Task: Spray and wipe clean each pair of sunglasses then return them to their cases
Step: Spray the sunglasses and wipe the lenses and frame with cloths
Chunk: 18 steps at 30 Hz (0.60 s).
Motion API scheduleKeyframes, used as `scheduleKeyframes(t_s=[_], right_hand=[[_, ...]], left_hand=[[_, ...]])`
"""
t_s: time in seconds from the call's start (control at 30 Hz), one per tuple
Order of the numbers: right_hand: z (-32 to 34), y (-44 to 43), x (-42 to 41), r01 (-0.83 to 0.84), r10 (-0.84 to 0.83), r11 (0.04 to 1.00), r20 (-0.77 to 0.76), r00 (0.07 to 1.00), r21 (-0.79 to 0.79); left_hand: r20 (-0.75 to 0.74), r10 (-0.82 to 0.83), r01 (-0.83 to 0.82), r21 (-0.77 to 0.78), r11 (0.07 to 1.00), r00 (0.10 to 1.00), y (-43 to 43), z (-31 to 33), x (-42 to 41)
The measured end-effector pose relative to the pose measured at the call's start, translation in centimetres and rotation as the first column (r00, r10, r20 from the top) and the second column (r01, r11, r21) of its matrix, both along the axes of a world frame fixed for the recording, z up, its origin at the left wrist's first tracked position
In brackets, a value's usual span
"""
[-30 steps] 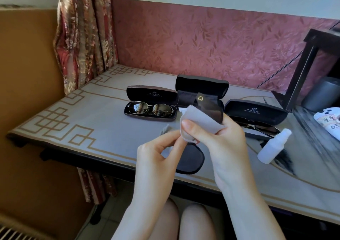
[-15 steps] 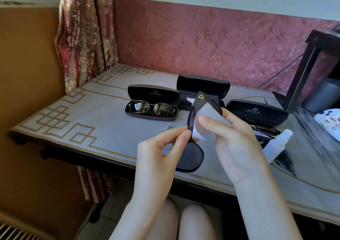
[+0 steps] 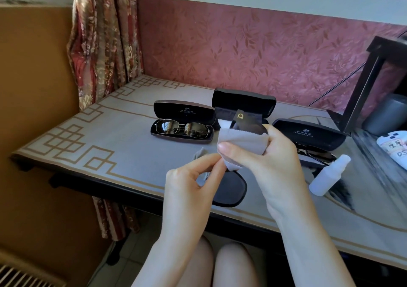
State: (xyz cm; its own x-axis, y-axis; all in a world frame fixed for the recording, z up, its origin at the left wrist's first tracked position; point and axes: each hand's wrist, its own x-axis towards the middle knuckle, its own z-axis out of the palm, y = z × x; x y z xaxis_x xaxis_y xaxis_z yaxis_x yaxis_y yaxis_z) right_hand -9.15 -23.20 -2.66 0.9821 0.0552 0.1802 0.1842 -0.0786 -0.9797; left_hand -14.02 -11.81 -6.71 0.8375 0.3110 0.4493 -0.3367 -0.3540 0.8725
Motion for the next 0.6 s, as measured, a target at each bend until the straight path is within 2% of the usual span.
scheduleKeyframes(t_s=[0.23,0.33,0.5,0.6], right_hand=[[0.8,1.1,0.2,0.214,-0.213,0.964,-0.026,0.977,0.158],[0.6,0.9,0.4,0.194,-0.186,0.97,-0.066,0.98,0.145],[0.2,0.0,0.6,-0.056,0.06,0.992,-0.036,0.998,0.117],[0.5,0.3,0.7,-0.001,0.007,0.992,-0.043,0.999,0.127]], left_hand=[[0.005,-0.029,0.03,-0.061,0.998,1.0,-0.6,0.5,-0.2],[-0.005,-0.041,0.04,-0.094,0.995,0.999,-0.4,0.4,-0.1],[0.0,-0.006,0.006,-0.063,0.998,1.0,0.0,0.3,-0.2],[0.01,-0.002,0.002,-0.034,0.999,1.0,-0.1,0.3,-0.3]])
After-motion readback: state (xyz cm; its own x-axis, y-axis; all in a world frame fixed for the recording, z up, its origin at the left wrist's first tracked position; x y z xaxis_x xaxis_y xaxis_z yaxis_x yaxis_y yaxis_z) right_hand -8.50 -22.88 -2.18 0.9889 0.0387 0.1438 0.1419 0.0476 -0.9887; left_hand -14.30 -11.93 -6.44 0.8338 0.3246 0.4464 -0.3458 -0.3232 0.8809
